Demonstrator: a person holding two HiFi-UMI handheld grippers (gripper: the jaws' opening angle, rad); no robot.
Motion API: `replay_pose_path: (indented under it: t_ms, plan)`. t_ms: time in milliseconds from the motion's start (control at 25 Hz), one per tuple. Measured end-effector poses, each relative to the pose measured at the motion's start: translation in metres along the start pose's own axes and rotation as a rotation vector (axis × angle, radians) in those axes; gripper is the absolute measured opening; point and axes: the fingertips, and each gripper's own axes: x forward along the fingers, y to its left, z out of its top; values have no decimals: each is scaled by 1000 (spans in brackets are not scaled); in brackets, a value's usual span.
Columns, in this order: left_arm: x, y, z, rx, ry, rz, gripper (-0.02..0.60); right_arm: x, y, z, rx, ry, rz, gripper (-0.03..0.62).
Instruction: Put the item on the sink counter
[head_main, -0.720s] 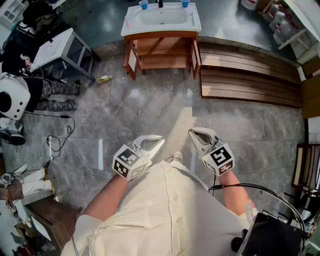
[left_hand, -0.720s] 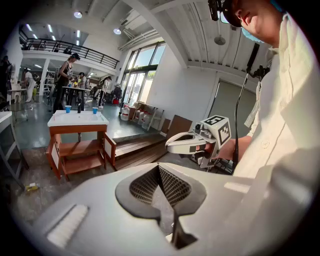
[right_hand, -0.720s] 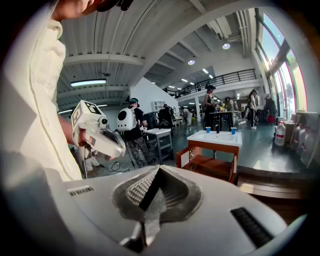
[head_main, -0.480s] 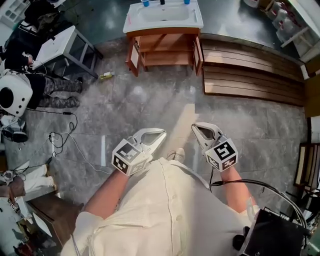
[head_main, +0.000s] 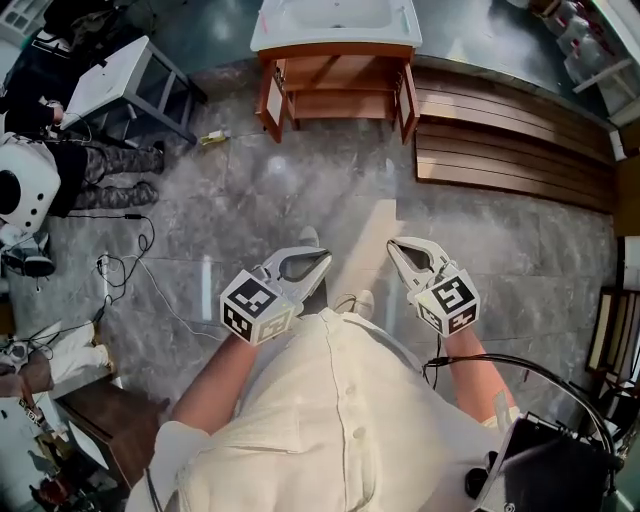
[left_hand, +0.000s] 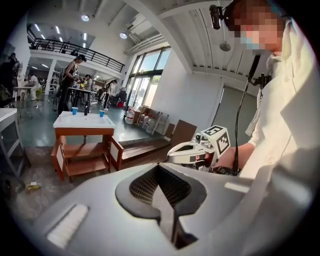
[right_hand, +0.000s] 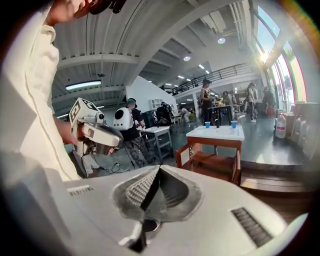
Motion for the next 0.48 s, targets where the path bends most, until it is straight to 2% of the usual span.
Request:
replay_pose_path:
  t_ms: [200, 320, 480]
  plan:
    - [9, 62, 15, 15, -18, -49, 6, 45, -30, 25, -11, 17, -70, 6]
    - [24, 107, 42, 14, -37, -87, 6, 75, -58, 48, 0, 25, -120, 6]
    - [40, 152, 82, 52, -49, -174, 6, 114, -95, 76, 12, 48, -192, 6]
